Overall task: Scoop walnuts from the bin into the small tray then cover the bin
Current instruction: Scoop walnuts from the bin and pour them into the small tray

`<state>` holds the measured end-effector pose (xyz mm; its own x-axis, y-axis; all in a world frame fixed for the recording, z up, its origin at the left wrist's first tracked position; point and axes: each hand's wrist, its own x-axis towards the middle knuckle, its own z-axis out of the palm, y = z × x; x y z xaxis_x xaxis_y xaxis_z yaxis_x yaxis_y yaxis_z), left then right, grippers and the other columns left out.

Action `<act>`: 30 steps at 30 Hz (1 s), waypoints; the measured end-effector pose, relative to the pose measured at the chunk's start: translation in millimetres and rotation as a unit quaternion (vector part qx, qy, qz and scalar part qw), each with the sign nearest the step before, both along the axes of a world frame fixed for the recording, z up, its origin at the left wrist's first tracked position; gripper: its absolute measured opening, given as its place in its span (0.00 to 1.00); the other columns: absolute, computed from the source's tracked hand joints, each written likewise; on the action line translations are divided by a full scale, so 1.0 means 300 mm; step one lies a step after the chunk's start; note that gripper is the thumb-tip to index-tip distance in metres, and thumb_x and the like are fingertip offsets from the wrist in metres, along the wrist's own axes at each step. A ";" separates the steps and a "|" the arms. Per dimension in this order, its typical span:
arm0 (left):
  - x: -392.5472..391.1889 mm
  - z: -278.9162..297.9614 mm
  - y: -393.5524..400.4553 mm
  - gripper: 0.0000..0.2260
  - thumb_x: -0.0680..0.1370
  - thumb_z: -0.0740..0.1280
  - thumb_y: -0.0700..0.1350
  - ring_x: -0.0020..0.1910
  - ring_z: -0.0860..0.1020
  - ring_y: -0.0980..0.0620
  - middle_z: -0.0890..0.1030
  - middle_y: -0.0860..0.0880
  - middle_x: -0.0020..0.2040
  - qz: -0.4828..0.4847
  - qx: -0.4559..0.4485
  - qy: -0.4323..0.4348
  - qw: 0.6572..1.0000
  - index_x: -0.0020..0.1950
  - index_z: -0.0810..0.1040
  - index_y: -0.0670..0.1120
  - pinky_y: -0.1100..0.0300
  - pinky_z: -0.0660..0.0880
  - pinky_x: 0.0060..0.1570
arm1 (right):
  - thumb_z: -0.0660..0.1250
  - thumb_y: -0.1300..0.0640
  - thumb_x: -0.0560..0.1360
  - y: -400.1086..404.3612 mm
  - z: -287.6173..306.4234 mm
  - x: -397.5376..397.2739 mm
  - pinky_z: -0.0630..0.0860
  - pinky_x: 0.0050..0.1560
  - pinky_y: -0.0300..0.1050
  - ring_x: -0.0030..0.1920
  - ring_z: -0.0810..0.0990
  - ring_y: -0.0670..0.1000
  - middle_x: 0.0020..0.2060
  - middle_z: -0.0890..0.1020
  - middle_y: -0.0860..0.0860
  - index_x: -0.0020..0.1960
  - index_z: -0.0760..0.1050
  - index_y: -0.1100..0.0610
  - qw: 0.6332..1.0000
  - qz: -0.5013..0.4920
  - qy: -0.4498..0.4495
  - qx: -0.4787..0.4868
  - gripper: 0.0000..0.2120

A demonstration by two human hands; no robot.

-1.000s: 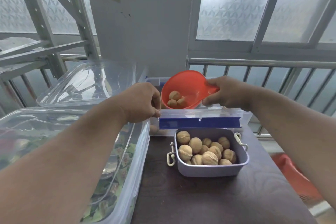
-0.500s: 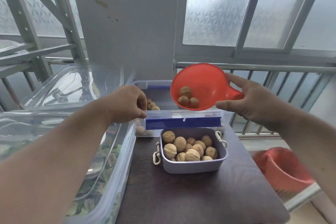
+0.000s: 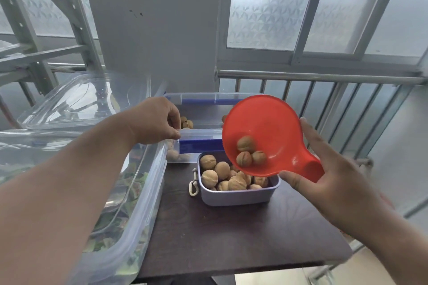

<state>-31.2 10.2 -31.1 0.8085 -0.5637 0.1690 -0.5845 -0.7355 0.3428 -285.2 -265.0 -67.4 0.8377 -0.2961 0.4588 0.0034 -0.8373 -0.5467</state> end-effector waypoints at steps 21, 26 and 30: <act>-0.009 0.006 -0.001 0.07 0.73 0.81 0.45 0.39 0.82 0.53 0.84 0.54 0.37 -0.005 -0.002 0.006 1.000 0.39 0.86 0.52 0.60 0.74 0.42 | 0.83 0.57 0.68 0.024 -0.075 -0.019 0.76 0.24 0.52 0.26 0.75 0.59 0.32 0.78 0.54 0.84 0.58 0.48 0.967 -0.032 -0.064 -0.246 0.53; -0.011 0.004 -0.002 0.07 0.73 0.81 0.46 0.38 0.82 0.53 0.84 0.55 0.36 -0.008 -0.006 0.009 1.000 0.38 0.86 0.53 0.60 0.75 0.41 | 0.81 0.57 0.70 0.019 -0.073 -0.026 0.77 0.25 0.53 0.27 0.76 0.60 0.33 0.78 0.53 0.85 0.57 0.49 0.967 -0.039 -0.091 -0.235 0.50; -0.010 0.006 -0.002 0.06 0.73 0.81 0.47 0.37 0.82 0.54 0.84 0.55 0.36 -0.011 -0.004 0.006 1.000 0.39 0.86 0.52 0.61 0.73 0.39 | 0.82 0.57 0.69 0.015 -0.069 -0.026 0.77 0.26 0.53 0.27 0.76 0.59 0.34 0.79 0.53 0.84 0.58 0.51 0.966 -0.031 -0.095 -0.238 0.51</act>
